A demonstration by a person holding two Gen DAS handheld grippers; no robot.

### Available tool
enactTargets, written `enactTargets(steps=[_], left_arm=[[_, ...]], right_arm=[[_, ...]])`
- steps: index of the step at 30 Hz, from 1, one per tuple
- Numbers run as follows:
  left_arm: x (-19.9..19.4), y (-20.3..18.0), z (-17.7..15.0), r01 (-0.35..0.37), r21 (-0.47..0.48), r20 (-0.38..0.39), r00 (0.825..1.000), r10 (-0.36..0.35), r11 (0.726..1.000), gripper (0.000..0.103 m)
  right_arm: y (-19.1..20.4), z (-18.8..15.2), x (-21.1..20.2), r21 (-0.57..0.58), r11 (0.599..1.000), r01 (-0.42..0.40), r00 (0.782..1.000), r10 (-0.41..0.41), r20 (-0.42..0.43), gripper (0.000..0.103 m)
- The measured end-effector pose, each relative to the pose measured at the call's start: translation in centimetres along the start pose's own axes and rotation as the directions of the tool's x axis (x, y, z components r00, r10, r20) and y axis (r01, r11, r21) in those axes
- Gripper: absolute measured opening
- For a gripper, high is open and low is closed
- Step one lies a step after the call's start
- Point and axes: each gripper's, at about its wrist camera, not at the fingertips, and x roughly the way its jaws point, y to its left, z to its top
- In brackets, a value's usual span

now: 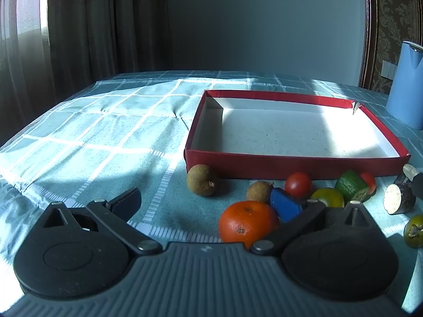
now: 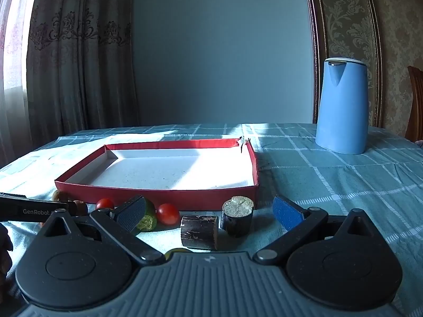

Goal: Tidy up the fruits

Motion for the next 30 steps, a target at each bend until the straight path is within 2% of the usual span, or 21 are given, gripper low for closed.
enactTargets(steps=[19,30], left_arm=[[0.15,0.02,-0.15,0.001,0.001,0.0,1.0,-0.001,1.0,0.103],[0.15,0.02,-0.16,0.002,0.001,-0.001,1.0,-0.002,1.0,0.103]], right_arm=[[0.27,0.21,0.72,-0.014,1.0,0.02,0.997,-0.021,-0.072,0.103],[0.18,0.09,1.03,0.014,1.0,0.014,0.997,-0.013,-0.072,0.103]])
